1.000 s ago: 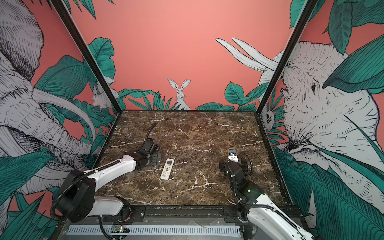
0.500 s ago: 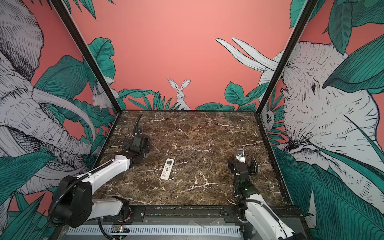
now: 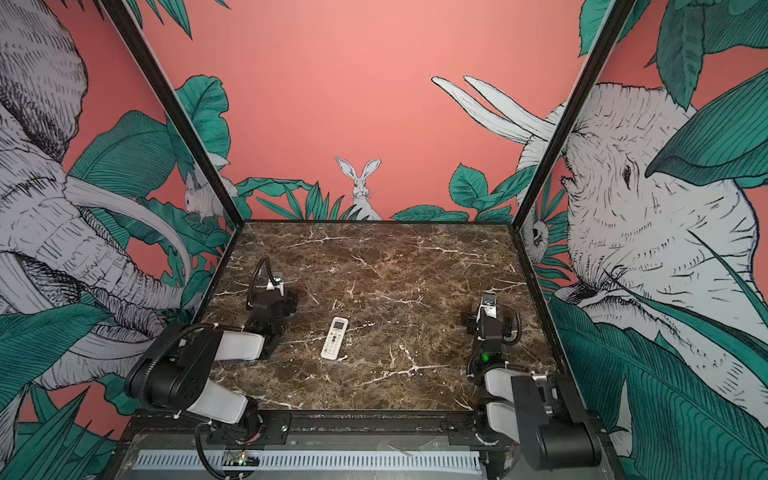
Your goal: Load the batteries into the remote control
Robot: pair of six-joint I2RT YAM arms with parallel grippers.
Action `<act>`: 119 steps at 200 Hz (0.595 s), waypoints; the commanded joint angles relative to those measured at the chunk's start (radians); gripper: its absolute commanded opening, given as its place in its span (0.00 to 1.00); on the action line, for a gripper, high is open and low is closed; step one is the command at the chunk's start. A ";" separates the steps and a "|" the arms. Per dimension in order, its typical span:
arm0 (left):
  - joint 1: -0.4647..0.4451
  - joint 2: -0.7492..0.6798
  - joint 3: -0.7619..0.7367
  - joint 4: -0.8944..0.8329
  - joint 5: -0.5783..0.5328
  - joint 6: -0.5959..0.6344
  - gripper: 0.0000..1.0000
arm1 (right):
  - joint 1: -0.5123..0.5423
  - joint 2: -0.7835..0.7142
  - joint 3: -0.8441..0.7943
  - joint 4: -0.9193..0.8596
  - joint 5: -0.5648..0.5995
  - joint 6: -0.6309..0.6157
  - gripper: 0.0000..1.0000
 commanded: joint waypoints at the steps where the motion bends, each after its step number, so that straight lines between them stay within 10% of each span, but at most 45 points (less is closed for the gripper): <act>1: 0.076 0.046 -0.022 0.159 0.206 -0.031 0.99 | -0.025 0.138 0.025 0.277 -0.075 0.039 0.99; 33: 0.105 0.065 0.028 0.115 0.212 -0.052 0.99 | -0.082 0.297 0.071 0.370 -0.169 0.082 0.99; 119: 0.107 0.041 0.051 0.019 0.189 -0.075 1.00 | -0.056 0.251 0.263 -0.050 -0.160 0.056 0.99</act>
